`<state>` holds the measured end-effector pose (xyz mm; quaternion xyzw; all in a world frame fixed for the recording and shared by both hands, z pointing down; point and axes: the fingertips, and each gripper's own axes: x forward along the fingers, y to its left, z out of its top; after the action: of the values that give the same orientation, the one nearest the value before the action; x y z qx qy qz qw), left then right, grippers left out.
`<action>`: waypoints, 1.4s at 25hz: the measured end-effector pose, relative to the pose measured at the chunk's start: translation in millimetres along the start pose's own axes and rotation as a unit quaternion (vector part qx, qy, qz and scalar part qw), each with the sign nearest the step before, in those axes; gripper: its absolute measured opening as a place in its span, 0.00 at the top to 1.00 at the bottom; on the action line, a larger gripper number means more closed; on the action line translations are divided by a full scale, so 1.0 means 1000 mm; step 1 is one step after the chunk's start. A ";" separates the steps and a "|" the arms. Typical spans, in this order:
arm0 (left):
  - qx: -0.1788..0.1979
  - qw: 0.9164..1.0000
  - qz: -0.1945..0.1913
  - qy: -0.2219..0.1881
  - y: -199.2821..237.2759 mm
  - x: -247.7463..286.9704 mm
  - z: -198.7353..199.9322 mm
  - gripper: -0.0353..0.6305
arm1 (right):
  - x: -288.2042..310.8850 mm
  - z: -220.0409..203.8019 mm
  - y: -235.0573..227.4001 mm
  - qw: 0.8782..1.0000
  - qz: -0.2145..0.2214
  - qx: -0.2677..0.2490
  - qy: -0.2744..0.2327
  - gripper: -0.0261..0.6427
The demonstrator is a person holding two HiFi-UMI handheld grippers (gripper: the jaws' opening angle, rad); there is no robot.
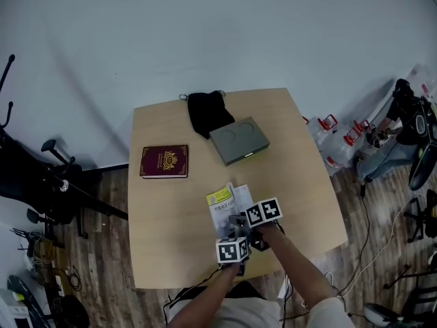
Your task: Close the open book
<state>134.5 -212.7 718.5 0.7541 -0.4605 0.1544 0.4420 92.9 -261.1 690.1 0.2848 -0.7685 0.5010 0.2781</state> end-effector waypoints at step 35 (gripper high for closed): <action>0.010 0.998 -0.066 -0.002 -0.007 -0.049 -0.020 0.68 | -0.012 0.003 -0.047 0.998 0.020 0.040 -0.033 0.78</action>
<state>118.2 -168.2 694.3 0.7874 -0.4089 0.1282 0.4431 134.0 -278.0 709.2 0.2962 -0.7621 0.5274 0.2309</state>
